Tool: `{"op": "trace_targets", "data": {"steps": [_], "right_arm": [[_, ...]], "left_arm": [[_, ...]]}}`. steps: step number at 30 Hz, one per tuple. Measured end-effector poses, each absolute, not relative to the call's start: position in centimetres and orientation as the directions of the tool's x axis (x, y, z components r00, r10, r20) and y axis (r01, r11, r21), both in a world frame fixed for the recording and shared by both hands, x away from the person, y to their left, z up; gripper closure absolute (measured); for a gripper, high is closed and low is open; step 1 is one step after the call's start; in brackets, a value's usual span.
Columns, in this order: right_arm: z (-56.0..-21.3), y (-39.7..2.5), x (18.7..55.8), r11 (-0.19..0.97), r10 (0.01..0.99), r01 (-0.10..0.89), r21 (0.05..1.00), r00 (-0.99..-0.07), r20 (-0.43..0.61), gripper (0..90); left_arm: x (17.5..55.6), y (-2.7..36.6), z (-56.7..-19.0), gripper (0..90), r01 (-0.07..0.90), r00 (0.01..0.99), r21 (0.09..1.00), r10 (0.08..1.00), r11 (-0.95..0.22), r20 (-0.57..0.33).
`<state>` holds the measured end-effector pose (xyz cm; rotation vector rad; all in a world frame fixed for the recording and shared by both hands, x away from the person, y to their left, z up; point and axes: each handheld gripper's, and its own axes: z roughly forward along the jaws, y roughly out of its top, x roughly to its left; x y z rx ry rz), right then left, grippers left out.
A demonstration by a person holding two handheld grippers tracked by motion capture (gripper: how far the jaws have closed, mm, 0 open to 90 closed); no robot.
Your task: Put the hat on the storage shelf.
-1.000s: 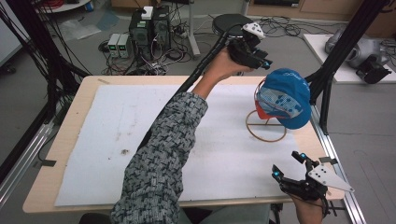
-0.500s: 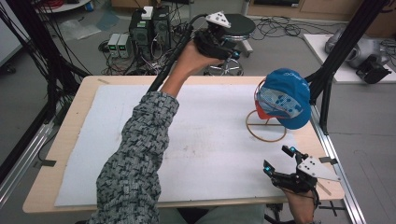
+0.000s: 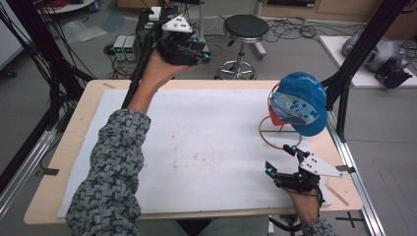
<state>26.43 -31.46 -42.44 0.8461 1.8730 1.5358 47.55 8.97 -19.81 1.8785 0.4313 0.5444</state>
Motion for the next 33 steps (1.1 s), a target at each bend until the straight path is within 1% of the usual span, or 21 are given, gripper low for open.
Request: {"op": "trace_targets", "data": {"steps": [6, 11, 12, 14, 17, 19, 21, 27, 29, 30, 33], "right_arm": [[-42.4, -30.4, 27.4, 0.145, 0.752, 0.097, 0.985, -0.658, -0.046, 11.4], [-42.3, -29.7, 27.9, 0.144, 0.741, 0.099, 0.984, -0.670, -0.041, 11.4], [-42.3, -29.5, 28.0, 0.145, 0.738, 0.099, 0.985, -0.673, -0.041, 11.4], [-42.2, -29.2, 28.1, 0.149, 0.733, 0.102, 0.983, -0.679, -0.040, 11.4], [-42.2, -29.0, 28.2, 0.154, 0.729, 0.093, 0.984, -0.683, -0.050, 11.4], [-42.2, -28.9, 28.3, 0.155, 0.727, 0.098, 0.983, -0.685, -0.046, 11.4], [-42.2, -28.9, 28.4, 0.160, 0.727, 0.095, 0.983, -0.684, -0.052, 11.4], [-42.2, -28.8, 28.3, 0.159, 0.729, 0.104, 0.982, -0.682, -0.046, 11.4], [-42.2, -28.8, 28.2, 0.162, 0.730, 0.099, 0.982, -0.682, -0.052, 11.4], [-42.2, -28.8, 28.2, 0.162, 0.731, 0.098, 0.982, -0.680, -0.053, 11.4], [-42.2, -28.8, 28.2, 0.163, 0.730, 0.092, 0.982, -0.681, -0.058, 11.4]], "left_arm": [[45.9, 13.7, -20.7, 56.0, 0.051, 0.791, 0.944, 0.590, -0.327, 0.161], [44.4, 17.4, -21.5, 55.5, 0.067, 0.759, 0.949, 0.633, -0.307, 0.151], [44.4, 17.4, -21.5, 55.1, 0.067, 0.759, 0.949, 0.633, -0.307, 0.151], [43.2, 19.8, -22.3, 53.9, 0.080, 0.729, 0.954, 0.670, -0.290, 0.143], [42.1, 21.8, -23.1, 49.7, 0.097, 0.698, 0.958, 0.705, -0.271, 0.129], [41.4, 23.0, -23.8, 49.2, 0.101, 0.685, 0.961, 0.718, -0.257, 0.120], [40.6, 24.1, -24.5, 48.3, 0.112, 0.673, 0.964, 0.732, -0.241, 0.105], [38.7, 26.4, -27.4, 41.0, 0.138, 0.634, 0.968, 0.769, -0.212, 0.078], [38.4, 26.6, -27.9, 39.2, 0.140, 0.629, 0.969, 0.774, -0.205, 0.072], [37.8, 27.0, -28.9, 37.9, 0.145, 0.614, 0.969, 0.786, -0.198, 0.069], [36.7, 27.3, -30.2, 35.5, 0.146, 0.600, 0.970, 0.797, -0.197, 0.071]]}}
